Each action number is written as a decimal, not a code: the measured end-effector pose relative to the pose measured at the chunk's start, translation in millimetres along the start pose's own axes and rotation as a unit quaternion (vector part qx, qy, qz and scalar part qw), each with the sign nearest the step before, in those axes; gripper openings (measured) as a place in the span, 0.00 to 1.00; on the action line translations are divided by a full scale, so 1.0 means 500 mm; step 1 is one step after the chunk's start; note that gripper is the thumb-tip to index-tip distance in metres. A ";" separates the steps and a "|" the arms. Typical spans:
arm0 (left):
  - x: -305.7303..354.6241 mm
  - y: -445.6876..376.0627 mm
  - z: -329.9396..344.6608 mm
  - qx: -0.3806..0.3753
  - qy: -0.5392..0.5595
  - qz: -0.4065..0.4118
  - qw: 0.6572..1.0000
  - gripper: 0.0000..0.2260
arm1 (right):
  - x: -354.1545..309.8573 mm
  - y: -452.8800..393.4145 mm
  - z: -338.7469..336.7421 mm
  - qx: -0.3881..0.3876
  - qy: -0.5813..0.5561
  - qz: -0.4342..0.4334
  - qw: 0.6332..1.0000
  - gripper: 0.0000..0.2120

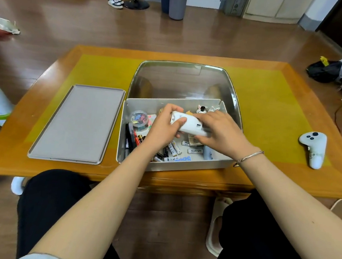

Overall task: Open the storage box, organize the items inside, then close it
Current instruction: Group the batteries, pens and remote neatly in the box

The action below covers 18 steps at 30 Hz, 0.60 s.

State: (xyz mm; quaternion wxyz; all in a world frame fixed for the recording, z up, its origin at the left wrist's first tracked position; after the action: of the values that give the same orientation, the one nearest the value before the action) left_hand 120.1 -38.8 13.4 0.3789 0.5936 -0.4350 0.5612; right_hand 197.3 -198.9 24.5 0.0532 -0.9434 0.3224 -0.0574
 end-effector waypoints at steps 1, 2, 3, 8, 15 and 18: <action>0.001 -0.001 0.000 -0.008 0.005 -0.004 1.000 0.11 | 0.003 0.002 -0.001 0.013 -0.016 0.017 1.000 0.25; 0.001 -0.003 -0.003 -0.011 -0.004 -0.003 1.000 0.14 | 0.006 0.005 0.000 0.035 -0.031 0.049 0.998 0.21; 0.001 -0.005 -0.011 -0.005 -0.030 0.001 1.000 0.17 | 0.013 0.008 0.001 0.057 -0.043 0.098 0.993 0.17; -0.036 -0.006 -0.103 0.136 -0.280 0.025 0.950 0.18 | 0.061 0.007 0.015 0.045 -0.031 0.305 0.951 0.20; -0.096 0.037 -0.206 0.182 -0.335 -0.078 0.921 0.28 | 0.046 -0.005 0.039 0.013 0.040 0.309 0.950 0.26; -0.111 0.044 -0.204 0.156 -0.173 -0.115 0.966 0.26 | 0.050 -0.007 0.041 -0.006 0.038 0.296 0.954 0.22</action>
State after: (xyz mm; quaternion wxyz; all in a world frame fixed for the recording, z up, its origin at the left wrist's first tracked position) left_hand 65.5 54.8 -34.2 0.2630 0.7792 -0.3300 0.4634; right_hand 221.9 -210.2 6.6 0.0502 -0.8032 0.5891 -0.0729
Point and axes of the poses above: each hand's wrist, its own y-axis away from the middle knuckle, its own z-axis out of the palm, x = y × z, the point moved 1 cm from there along -y, towards the middle knuckle, and after that the axes turned 11 degrees about y, right-handed, at the moved point
